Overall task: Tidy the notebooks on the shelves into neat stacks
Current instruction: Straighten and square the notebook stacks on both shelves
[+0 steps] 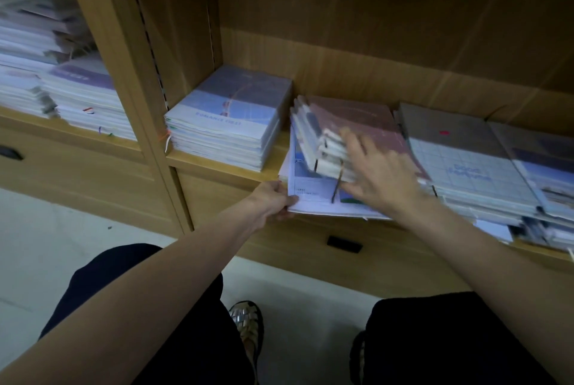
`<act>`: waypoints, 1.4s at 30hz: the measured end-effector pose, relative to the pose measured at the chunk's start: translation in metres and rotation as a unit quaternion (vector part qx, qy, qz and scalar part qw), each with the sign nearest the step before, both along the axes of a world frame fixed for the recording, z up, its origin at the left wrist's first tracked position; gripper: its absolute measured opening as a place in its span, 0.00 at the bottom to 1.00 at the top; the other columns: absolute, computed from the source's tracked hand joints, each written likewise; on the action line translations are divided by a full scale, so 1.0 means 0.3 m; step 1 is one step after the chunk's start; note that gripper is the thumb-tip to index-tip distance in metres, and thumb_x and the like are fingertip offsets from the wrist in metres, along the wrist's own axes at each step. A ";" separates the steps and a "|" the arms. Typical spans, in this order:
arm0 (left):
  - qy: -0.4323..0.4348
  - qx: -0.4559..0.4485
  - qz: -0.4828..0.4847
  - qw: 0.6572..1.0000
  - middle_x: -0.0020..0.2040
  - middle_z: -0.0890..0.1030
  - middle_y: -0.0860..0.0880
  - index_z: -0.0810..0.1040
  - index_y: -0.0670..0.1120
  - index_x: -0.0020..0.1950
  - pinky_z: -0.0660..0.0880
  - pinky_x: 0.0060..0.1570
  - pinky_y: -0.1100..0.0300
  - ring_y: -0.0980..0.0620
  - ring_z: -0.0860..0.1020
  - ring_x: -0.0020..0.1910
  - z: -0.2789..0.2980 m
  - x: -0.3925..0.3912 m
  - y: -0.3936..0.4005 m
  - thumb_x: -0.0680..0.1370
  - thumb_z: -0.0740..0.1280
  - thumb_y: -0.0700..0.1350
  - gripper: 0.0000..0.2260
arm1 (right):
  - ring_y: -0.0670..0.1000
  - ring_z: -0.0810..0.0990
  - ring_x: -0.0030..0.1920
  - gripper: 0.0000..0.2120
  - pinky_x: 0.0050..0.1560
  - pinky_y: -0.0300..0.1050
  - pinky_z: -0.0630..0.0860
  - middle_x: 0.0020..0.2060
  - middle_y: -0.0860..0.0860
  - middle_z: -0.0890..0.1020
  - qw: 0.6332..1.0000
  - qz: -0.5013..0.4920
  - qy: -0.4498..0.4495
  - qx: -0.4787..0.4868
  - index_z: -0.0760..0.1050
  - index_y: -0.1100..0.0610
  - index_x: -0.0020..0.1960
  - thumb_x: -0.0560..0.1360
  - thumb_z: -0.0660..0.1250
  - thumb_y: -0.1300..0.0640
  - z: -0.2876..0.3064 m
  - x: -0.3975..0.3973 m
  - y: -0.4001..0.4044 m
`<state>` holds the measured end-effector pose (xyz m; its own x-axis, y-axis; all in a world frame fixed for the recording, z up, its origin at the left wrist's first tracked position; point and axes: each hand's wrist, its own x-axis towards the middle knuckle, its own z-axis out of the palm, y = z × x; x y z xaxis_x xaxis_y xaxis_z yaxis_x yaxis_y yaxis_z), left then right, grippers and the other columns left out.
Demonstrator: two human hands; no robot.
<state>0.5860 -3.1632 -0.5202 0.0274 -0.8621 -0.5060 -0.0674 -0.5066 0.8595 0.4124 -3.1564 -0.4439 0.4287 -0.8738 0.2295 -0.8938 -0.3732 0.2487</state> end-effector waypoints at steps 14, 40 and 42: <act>0.084 -0.091 0.031 0.992 0.44 0.78 0.44 0.74 0.43 0.53 0.75 0.53 0.50 0.46 0.77 0.46 0.160 0.010 0.043 0.80 0.60 0.51 0.12 | 0.61 0.82 0.44 0.43 0.27 0.45 0.75 0.52 0.60 0.80 0.999 0.016 0.032 -0.039 0.67 0.59 0.63 0.52 0.81 0.50 -0.065 0.031 0.056; 0.111 0.007 -0.012 0.994 0.45 0.80 0.44 0.73 0.44 0.50 0.78 0.41 0.52 0.47 0.78 0.44 0.228 -0.008 0.043 0.76 0.67 0.45 0.07 | 0.53 0.80 0.51 0.24 0.51 0.49 0.77 0.50 0.52 0.81 0.535 -0.211 -0.734 0.361 0.73 0.53 0.60 0.70 0.70 0.42 -0.067 -0.196 0.029; 0.117 0.007 -0.006 0.993 0.47 0.80 0.44 0.74 0.43 0.52 0.77 0.41 0.54 0.47 0.79 0.45 0.213 0.000 0.044 0.74 0.69 0.43 0.09 | 0.53 0.81 0.51 0.33 0.50 0.48 0.78 0.52 0.52 0.82 0.576 -0.216 -0.703 0.357 0.71 0.55 0.65 0.64 0.75 0.44 -0.079 -0.177 -0.001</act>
